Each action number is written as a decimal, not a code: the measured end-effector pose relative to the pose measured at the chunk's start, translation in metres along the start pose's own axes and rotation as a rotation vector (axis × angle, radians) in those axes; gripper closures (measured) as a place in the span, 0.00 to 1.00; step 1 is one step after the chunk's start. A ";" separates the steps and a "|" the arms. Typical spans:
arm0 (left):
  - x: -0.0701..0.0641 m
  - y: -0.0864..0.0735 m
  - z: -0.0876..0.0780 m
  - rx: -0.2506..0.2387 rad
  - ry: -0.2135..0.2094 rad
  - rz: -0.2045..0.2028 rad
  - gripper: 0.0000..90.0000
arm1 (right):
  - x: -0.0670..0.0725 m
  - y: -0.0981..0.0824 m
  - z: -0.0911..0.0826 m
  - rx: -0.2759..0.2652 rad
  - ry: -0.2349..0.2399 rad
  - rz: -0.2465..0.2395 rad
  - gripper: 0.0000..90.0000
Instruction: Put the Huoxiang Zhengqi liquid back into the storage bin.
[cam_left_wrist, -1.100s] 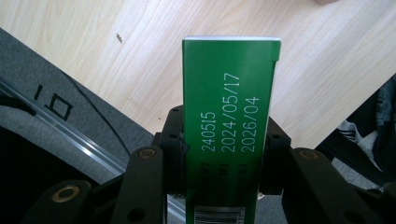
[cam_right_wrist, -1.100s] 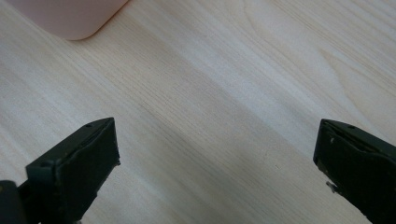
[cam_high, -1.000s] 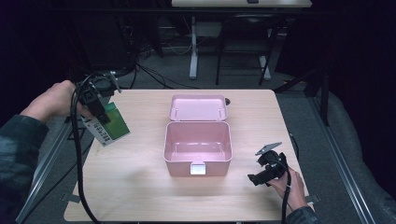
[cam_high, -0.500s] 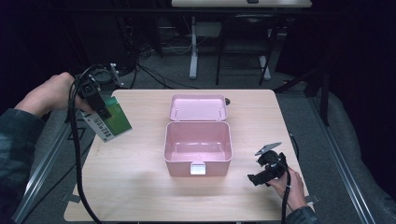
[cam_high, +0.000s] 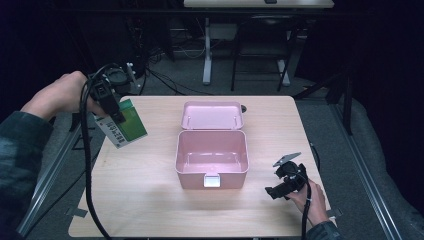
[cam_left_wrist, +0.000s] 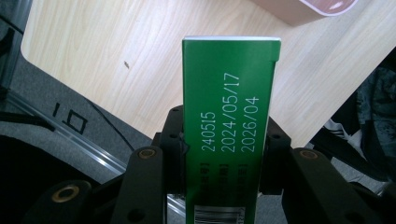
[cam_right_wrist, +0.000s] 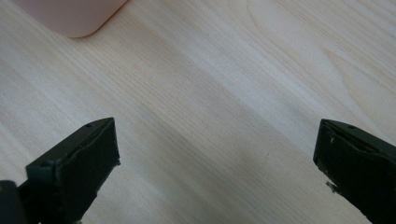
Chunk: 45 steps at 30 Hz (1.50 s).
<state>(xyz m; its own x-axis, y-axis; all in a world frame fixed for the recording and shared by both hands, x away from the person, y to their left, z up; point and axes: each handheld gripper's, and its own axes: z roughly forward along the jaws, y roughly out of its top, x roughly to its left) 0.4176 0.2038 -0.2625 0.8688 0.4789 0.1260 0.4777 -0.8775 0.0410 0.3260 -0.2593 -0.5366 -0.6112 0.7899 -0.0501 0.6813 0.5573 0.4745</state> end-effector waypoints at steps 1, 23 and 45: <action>0.000 0.001 0.000 0.000 0.000 0.005 0.70 | 0.000 0.000 0.000 0.000 -0.001 0.001 0.00; -0.017 0.037 -0.006 -0.018 0.005 0.080 0.70 | 0.001 0.000 0.002 0.008 0.001 -0.005 0.00; -0.042 0.088 -0.013 -0.030 0.006 0.179 0.70 | 0.000 0.000 0.002 0.017 0.003 -0.008 0.00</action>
<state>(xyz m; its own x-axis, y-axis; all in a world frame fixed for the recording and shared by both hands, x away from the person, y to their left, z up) 0.4213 0.1059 -0.2518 0.9388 0.3148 0.1395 0.3114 -0.9492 0.0465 0.3269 -0.2593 -0.5387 -0.6177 0.7847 -0.0513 0.6831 0.5677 0.4595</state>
